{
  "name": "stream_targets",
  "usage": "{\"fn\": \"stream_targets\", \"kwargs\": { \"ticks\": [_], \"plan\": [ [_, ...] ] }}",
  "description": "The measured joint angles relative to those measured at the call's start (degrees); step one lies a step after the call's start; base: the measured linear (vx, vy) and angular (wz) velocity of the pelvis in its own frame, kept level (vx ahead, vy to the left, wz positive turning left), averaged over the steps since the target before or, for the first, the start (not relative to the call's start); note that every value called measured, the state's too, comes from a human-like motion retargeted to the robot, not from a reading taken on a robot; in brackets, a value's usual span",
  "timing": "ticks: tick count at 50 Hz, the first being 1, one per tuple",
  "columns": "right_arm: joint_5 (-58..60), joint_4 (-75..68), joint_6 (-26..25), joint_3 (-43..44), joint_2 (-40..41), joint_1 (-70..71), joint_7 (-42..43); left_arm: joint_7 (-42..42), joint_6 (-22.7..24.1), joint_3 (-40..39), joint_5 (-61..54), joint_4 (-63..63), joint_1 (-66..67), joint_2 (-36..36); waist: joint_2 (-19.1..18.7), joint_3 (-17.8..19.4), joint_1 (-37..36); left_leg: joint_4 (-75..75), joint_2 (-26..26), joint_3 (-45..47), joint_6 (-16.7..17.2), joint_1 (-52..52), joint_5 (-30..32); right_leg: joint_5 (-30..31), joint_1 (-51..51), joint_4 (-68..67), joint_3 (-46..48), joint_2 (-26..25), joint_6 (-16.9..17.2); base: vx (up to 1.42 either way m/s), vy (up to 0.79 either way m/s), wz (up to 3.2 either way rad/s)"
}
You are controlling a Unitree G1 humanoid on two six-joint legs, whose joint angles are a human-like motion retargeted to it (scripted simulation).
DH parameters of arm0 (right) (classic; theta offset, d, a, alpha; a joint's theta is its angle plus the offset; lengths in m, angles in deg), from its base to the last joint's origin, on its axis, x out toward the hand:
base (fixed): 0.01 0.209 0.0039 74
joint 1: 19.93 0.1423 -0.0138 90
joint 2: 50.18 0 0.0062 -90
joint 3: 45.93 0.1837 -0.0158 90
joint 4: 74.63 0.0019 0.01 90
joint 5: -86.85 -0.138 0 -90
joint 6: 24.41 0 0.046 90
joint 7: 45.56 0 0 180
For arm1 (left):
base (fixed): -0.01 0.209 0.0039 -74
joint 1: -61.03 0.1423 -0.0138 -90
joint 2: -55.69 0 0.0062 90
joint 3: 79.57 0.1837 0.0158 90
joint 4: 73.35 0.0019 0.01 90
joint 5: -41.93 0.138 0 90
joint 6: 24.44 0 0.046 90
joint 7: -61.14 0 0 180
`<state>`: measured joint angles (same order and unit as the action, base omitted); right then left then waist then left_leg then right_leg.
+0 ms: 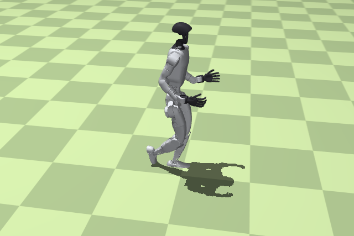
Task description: Walk run
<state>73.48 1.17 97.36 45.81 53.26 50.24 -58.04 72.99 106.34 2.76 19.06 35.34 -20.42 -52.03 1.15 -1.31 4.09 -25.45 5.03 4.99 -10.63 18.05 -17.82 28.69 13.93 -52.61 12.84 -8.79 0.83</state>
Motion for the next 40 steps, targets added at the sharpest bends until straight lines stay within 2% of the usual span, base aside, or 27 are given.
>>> {"fn": "stream_targets", "kwargs": {
  "ticks": [2, 5, 8, 10, 12, 13, 14, 15, 16, 17, 18, 19, 20, 22, 24, 26, 28, 30, 32, 35, 36, 37, 38, 39, 40],
  "plan": [
    [0.63, 0.47, 0.41, 0.24, -0.42, -0.79, -0.04, 2.0, -0.67, 1.04, -2.29, 0.14, -5.47, 1.89, -1.38, -0.04, -0.03, -0.14, -1.34, 0.01, 1.01, -2.52, -1.5, -8.56, 7.15, -2.56, -0.92, 0.16, -2.95, 1.24, -0.37, -0.17],
    [0.84, 1.83, 0.9, 1.18, -0.66, -3.02, 0.3, 5.08, -2.22, 4.01, -6.25, 0.82, -12.4, 4.67, -2.34, -0.06, 1.68, 5.52, -1.42, 0.83, 1.74, -8.97, 1.08, -19.49, 15.74, 1.22, 3.12, 7.53, -7.04, 1.04, -0.23, 0.6],
    [0.25, 3.12, 0.61, 2.01, -1.28, -4.82, -0.39, 8.01, -3.55, 6.44, -10.18, 0.63, -16.0, 6.79, -3.22, -0.27, 6.96, 11.78, -0.18, -1.59, 4.36, -15.6, 9.21, -22.85, 20.32, 17.22, 4.39, 12.79, -3.79, 1.4, -0.37, 1.35],
    [-0.04, 3.7, 0.27, 2.33, -2.02, -5.37, -0.86, 9.61, -3.7, 7.08, -11.25, 0.07, -16.13, 8.08, -3.46, -0.5, 11.07, 14.79, 0.54, -3.47, 6.77, -20.24, 15.9, -23.81, 22.25, 29.6, 0.06, 13.18, -0.5, 1.36, -0.43, 1.29],
    [-0.21, 3.84, -0.11, 2.06, -2.97, -4.94, -1.2, 10.44, -3.44, 6.58, -10.56, -0.6, -14.4, 9.44, -3.91, -0.94, 13.34, 16.81, -0.07, -3.59, 9.81, -24.47, 24.29, -27.84, 21.94, 39.03, -7.56, 11.78, 4.57, 1.48, -0.54, 0.47],
    [-0.25, 3.91, -0.23, 1.87, -3.4, -4.59, -1.23, 10.46, -3.22, 6.35, -9.81, -0.79, -13.24, 9.94, -4.19, -1.03, 13.72, 16.61, -0.32, -3.98, 11.5, -26.22, 28.6, -29.07, 21.22, 41.89, -7.75, 12.96, 7.24, 1.37, -0.47, 0.06],
    [-0.31, 4.05, -0.34, 1.56, -3.77, -4.21, -1.17, 10.19, -3.0, 6.21, -8.82, -0.85, -11.94, 10.2, -4.65, -1.07, 14.29, 15.62, -0.7, -4.91, 13.67, -27.6, 33.15, -28.47, 20.59, 42.35, -6.04, 13.34, 4.99, 1.35, -0.44, 0.02],
    [-0.4, 4.24, -0.45, 1.18, -4.11, -3.81, -1.05, 9.78, -2.76, 6.11, -7.7, -0.85, -10.57, 10.34, -5.18, -1.08, 14.96, 14.23, -1.15, -6.11, 16.07, -28.8, 37.82, -26.95, 20.0, 41.62, -3.38, 13.33, 0.28, 1.53, -0.53, 0.05],
    [-0.52, 4.7, -0.56, 0.72, -4.38, -3.64, -0.93, 9.3, -2.65, 5.99, -6.28, -0.67, -8.97, 10.09, -4.78, -1.51, 15.21, 10.65, 0.09, -7.82, 19.11, -28.79, 42.58, -25.14, 18.49, 39.78, 3.3, 15.03, -1.44, 1.63, -0.61, -0.22],
    [-0.73, 5.14, -0.64, 0.04, -4.5, -3.64, -0.84, 9.28, -2.5, 5.54, -4.65, -0.25, -7.11, 9.77, -4.79, -1.81, 14.82, 4.92, 0.51, -8.06, 21.43, -27.83, 46.16, -25.61, 17.21, 37.19, 4.58, 14.22, -3.38, 1.67, -0.69, -0.94],
    [-1.1, 5.53, -0.65, -1.1, -4.3, -3.97, -0.79, 10.2, -2.28, 4.44, -2.62, 0.66, -4.71, 9.29, -5.59, -1.88, 13.17, -5.13, -0.71, -5.32, 22.3, -24.96, 47.4, -30.64, 16.41, 33.12, -4.93, 8.39, -5.79, 1.53, -0.65, -1.17],
    [-2.18, 5.34, -0.89, -0.82, -3.75, -2.98, -0.84, 12.01, -2.25, 3.51, -0.53, 2.26, -3.15, 8.62, -6.33, -1.02, 11.61, -15.09, -2.6, -4.39, 21.71, -21.76, 47.82, -33.66, 15.47, 30.12, -6.61, 5.83, -7.38, 1.4, -0.58, -0.98],
    [-3.62, 4.86, -1.24, 0.18, -3.01, -1.33, -0.94, 14.27, -2.31, 2.67, 1.58, 4.2, -2.0, 7.85, -7.05, 0.3, 10.11, -25.0, -4.82, -4.36, 20.38, -18.39, 47.82, -35.69, 14.45, 27.66, -4.38, 4.9, -8.56, 1.41, -0.52, -0.22],
    [-5.12, 3.66, -2.32, 1.83, -2.0, 2.28, -2.87, 16.1, -2.1, 2.35, 4.33, 7.28, 0.33, 4.81, -3.24, -0.37, 8.77, -27.64, 1.56, -5.61, 18.59, -12.45, 45.21, -37.29, 10.24, 29.41, -7.08, 8.78, -8.02, 1.34, -0.47, -0.05],
    [-5.75, 2.67, -2.64, 0.51, -1.72, 4.95, -3.14, 17.58, -1.73, 1.77, 4.25, 8.19, 4.49, 2.57, -1.04, -0.18, 7.7, -31.09, -0.83, 0.45, 14.03, -5.64, 35.37, -39.1, 5.73, 30.41, -8.45, 8.38, -9.09, 1.17, -0.32, -0.43],
    [-6.48, 2.41, -1.99, -0.05, -1.88, 6.26, -2.17, 19.12, -1.22, 1.07, 3.12, 7.69, 8.88, 1.49, -1.05, 0.32, 5.93, -28.83, -2.68, 3.78, 10.0, 0.92, 27.18, -37.85, 1.13, 34.05, -8.4, 6.59, -10.04, 1.43, -0.27, -0.47],
    [-7.35, 2.67, -1.52, -0.73, -2.35, 6.74, -1.69, 20.77, -0.51, -0.49, 2.65, 7.16, 12.9, 1.09, -0.18, 0.94, 2.37, -21.07, -2.39, 6.83, 7.59, 6.25, 22.32, -32.5, -3.54, 38.87, -6.94, 5.87, -10.29, 1.28, -0.3, -0.98],
    [-8.14, 3.29, -1.23, -1.83, -3.12, 6.5, -1.72, 22.25, -0.11, -2.0, 1.84, 7.03, 16.02, 1.7, 0.76, 2.02, -1.96, -8.33, -0.25, 7.52, 5.91, 9.41, 20.79, -25.66, -8.2, 42.63, -5.25, 4.8, -9.87, 1.38, -0.31, -1.22],
    [-8.09, 4.07, -1.13, -2.33, -4.15, 5.5, -1.94, 22.98, -0.42, -2.67, 0.31, 7.57, 17.45, 2.35, 0.99, 3.75, -4.79, 6.49, 2.41, 5.36, 5.23, 8.39, 18.78, -18.42, -13.69, 44.94, -5.77, 2.09, -9.93, 1.54, -0.27, -0.7],
    [-6.7, 5.38, -0.79, -2.35, -5.46, 3.75, -2.02, 23.45, -1.31, -2.68, -2.69, 7.34, 17.2, 3.14, 1.51, 5.39, -6.38, 18.94, 4.06, 3.97, 8.91, 5.28, 15.93, -7.63, -21.27, 45.3, 0.79, 1.83, -8.7, 1.26, -0.26, -0.02],
    [-6.01, 5.89, -0.61, -1.97, -5.56, 3.1, -2.06, 23.3, -1.36, -2.61, -3.14, 6.57, 16.69, 3.36, 1.67, 5.43, -6.33, 18.13, 4.0, 4.4, 4.79, 4.62, 20.58, -3.57, -22.2, 43.29, 1.2, 1.74, -7.27, 1.49, -0.32, 0.38],
    [-5.33, 6.46, -0.42, -1.59, -5.62, 2.38, -2.16, 22.84, -1.39, -2.43, -3.47, 5.63, 16.15, 3.6, 2.35, 5.43, -5.97, 16.45, 4.5, 5.21, 0.76, 3.82, 21.9, -0.43, -22.06, 38.99, 1.22, 2.17, -5.44, 1.51, -0.35, 0.6],
    [-4.67, 7.15, -0.21, -1.21, -5.6, 1.51, -2.41, 21.77, -1.37, -2.07, -3.56, 4.4, 15.52, 3.9, 4.05, 5.34, -5.0, 13.02, 6.15, 6.75, -3.09, 2.71, 16.54, 0.88, -19.81, 30.09, 0.49, 3.62, -2.81, 1.59, -0.34, 0.9],
    [-4.02, 7.33, 0.03, -0.74, -5.44, 0.58, -3.03, 20.16, -1.13, -1.52, -3.33, 3.32, 14.68, 4.13, 5.65, 5.37, -3.41, 8.2, 9.0, 2.77, -3.53, 2.37, 12.41, 1.31, -17.33, 19.92, 0.87, 4.9, -1.0, 1.81, -0.34, 1.18],
    [-3.39, 7.26, 0.29, -0.24, -5.22, -0.4, -3.84, 18.27, -0.79, -0.86, -2.95, 2.33, 13.72, 4.32, 7.18, 5.48, -1.52, 2.69, 12.44, -3.96, -2.26, 2.41, 8.89, 1.31, -14.74, 9.12, 1.79, 6.08, 0.39, 1.87, -0.36, 0.69]
  ]
}}
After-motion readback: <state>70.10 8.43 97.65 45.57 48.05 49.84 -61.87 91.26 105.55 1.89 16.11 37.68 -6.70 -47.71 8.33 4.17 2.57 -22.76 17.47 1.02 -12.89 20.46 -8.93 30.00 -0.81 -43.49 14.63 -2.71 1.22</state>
